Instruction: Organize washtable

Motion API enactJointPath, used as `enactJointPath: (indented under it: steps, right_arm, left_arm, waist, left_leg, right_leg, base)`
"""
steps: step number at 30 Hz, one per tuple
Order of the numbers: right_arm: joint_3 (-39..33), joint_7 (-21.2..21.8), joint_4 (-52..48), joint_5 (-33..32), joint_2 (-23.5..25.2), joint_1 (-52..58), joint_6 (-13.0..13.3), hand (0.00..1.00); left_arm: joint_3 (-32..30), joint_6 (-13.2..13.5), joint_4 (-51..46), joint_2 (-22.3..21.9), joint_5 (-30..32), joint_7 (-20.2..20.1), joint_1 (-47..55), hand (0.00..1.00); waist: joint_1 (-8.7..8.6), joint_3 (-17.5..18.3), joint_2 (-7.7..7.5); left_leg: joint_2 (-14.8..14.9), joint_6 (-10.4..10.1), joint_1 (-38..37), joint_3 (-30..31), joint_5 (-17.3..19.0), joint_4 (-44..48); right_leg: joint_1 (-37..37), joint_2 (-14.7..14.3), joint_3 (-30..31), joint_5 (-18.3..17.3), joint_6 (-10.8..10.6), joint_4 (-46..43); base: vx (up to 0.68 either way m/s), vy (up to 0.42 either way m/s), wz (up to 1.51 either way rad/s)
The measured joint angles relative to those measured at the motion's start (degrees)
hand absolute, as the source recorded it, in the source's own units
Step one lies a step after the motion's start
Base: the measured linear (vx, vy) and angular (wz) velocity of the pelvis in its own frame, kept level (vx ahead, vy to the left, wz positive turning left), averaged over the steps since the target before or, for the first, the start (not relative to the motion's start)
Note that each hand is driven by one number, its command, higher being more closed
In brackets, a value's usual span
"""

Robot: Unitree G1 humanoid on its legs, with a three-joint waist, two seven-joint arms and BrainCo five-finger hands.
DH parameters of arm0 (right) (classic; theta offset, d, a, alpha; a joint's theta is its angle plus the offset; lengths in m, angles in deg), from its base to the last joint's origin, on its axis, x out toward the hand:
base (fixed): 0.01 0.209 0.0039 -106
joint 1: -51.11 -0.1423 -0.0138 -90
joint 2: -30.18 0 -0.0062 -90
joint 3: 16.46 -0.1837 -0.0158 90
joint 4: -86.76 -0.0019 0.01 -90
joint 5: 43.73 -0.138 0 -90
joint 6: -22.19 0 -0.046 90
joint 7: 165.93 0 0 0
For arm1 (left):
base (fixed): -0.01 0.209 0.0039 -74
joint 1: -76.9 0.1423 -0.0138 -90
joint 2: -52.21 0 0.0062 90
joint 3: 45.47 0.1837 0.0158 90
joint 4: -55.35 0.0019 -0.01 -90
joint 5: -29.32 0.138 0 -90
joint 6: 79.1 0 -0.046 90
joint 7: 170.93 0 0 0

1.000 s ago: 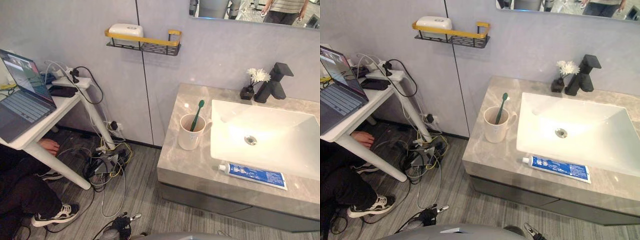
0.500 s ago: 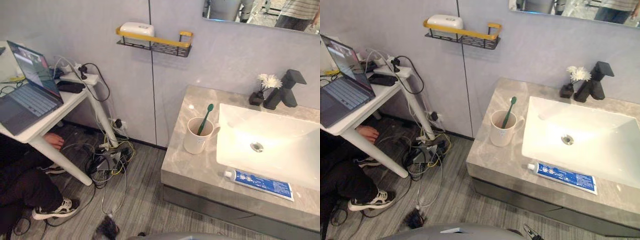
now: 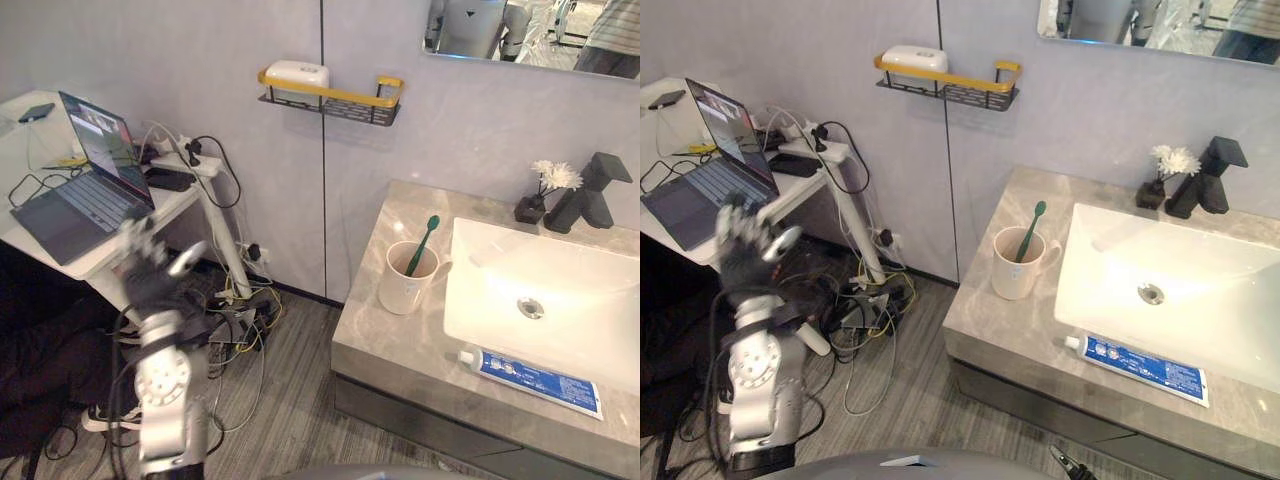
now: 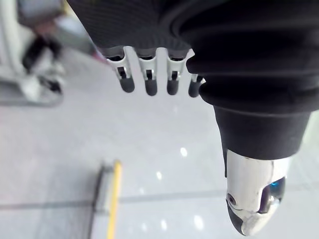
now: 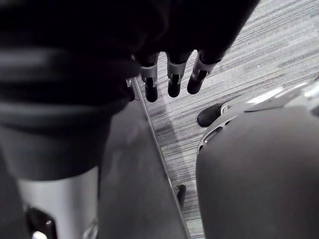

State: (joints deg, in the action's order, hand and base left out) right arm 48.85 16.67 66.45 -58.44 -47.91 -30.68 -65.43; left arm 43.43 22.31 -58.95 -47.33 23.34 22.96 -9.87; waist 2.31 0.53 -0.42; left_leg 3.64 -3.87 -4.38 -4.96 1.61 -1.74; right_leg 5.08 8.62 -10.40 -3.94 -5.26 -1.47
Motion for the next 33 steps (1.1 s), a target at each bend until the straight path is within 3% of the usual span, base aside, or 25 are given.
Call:
enactJointPath:
  steps: [7, 13, 16, 21, 23, 33]
  right_arm:
    - [-0.71, 0.21, -0.33, -1.85, 0.0, 1.03, -0.01, 0.0]
    - [-1.91, 0.95, 0.21, -2.23, -0.1, 0.87, -0.01, 0.0]
    - [-2.16, 0.95, 0.24, -2.22, -0.1, -0.1, -0.07, 0.0]
    - [-2.19, 0.87, 0.07, -2.21, -0.18, -0.76, -0.04, 0.0]
    - [-2.6, 0.81, 0.03, -2.2, -0.05, -1.79, -0.08, 0.0]
    - [-7.68, 0.04, -2.85, -2.21, 1.51, -2.0, -0.45, 0.0]
  left_arm:
    - [23.49, -0.35, -1.2, 3.08, 12.14, -5.67, -12.44, 0.0]
    - [39.55, -0.14, 1.43, 4.9, 20.17, -10.85, -25.48, 0.0]
    - [40.64, -0.28, 4.32, 4.75, 20.46, -13.87, -31.5, 0.0]
    - [46.14, -1.02, 15.31, 1.8, 23.48, -14.94, -40.2, 0.0]
    - [47.1, -1.66, 18.7, 1.06, 24.8, -15.73, -41.86, 0.0]
    - [48.2, -6.15, 29.23, 0.17, 30.12, -17.7, -45.39, 0.0]
  waist:
    - [-0.63, 1.7, 0.82]
    - [-1.78, 2.22, 1.11]
    - [-3.27, 2.14, 1.19]
    - [-3.82, 1.89, 1.41]
    - [-4.95, 1.32, 1.45]
    - [-6.5, -1.2, 2.41]
  left_leg:
    - [0.71, -0.2, 0.03, -1.89, 0.17, -0.02]
    - [0.73, -0.2, 0.02, -3.87, 0.16, 0.01]
    - [0.74, -0.07, 0.03, -5.25, 0.27, 0.0]
    - [0.75, 0.26, 0.05, -9.53, 0.95, 0.1]
    - [0.73, 0.35, 0.06, -11.04, 1.09, 0.12]
    - [0.73, 0.39, 0.12, -16.84, 2.18, 0.45]
  right_leg:
    - [-1.02, -0.68, 2.08, 0.09, -0.21, -0.22]
    - [-2.45, -0.82, 4.16, 0.73, -0.39, 0.02]
    - [-3.4, -0.93, 5.76, 1.06, -0.42, 0.03]
    - [-5.89, -1.25, 10.3, 2.28, -0.64, 0.22]
    - [-6.59, -1.38, 11.9, 2.93, -0.83, 0.54]
    - [-9.71, -2.06, 17.77, 4.52, -1.42, 0.77]
  base:
    - [-0.03, -0.006, -0.15]
    - [0.02, 0.007, -0.16]
    - [0.0, 0.014, -0.29]
    - [-0.01, 0.028, -0.41]
    - [-0.02, 0.023, -0.41]
    - [-0.01, 0.019, -0.32]
